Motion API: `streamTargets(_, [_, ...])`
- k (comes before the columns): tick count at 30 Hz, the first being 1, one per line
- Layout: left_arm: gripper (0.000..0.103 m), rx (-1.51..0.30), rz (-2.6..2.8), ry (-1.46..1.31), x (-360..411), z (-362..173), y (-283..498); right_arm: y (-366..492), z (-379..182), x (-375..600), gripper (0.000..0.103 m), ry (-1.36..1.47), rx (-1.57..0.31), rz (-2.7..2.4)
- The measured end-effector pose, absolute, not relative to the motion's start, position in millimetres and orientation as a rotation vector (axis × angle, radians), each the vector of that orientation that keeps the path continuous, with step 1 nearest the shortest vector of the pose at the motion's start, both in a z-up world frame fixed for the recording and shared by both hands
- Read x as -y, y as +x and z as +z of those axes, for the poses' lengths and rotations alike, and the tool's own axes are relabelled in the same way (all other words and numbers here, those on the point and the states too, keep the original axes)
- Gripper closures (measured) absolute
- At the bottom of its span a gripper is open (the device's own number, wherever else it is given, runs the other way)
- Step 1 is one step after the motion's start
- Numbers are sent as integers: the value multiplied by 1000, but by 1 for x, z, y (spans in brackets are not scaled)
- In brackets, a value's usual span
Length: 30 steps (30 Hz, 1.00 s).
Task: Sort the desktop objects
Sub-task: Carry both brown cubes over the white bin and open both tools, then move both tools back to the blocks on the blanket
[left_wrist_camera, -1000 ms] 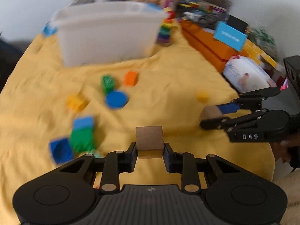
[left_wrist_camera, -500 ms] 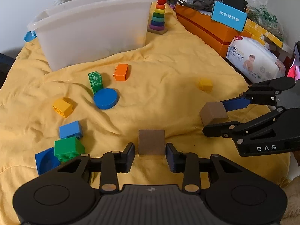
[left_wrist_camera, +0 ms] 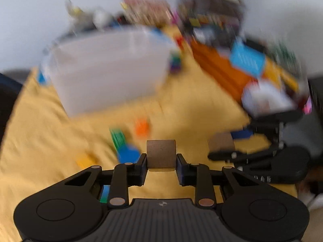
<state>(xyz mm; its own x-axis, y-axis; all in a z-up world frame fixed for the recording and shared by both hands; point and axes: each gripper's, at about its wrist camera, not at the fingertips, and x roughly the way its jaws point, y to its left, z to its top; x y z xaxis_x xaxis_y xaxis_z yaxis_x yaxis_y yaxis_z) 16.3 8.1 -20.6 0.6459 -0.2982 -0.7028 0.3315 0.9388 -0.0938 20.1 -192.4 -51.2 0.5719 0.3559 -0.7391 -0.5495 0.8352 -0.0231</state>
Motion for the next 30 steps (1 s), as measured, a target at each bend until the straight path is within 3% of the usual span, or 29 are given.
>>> streamTargets(9, [70, -575, -202, 50, -26, 49, 107, 105, 35, 170, 60, -159, -551, 490])
streamTargets(13, [70, -569, -128, 62, -35, 53, 154, 144, 50, 150, 60, -147, -511, 450])
streamTargets(18, [70, -644, -66, 40, -48, 30, 187, 186, 32, 134, 59, -134, -573, 363])
streamTargets(23, [66, -669, -53, 56, -54, 22, 186, 202, 13, 133, 56, -165, -635, 334])
streamTargets(25, [65, -625, -81, 42, -60, 30, 162, 191, 21, 142, 58, -152, -593, 335])
streamTargets(27, [56, -579, -108, 45, -64, 35, 134, 170, 33, 152, 58, -140, -537, 366])
streamTargets(30, [55, -566, -135, 63, -68, 30, 91, 139, 38, 163, 58, -140, -514, 411])
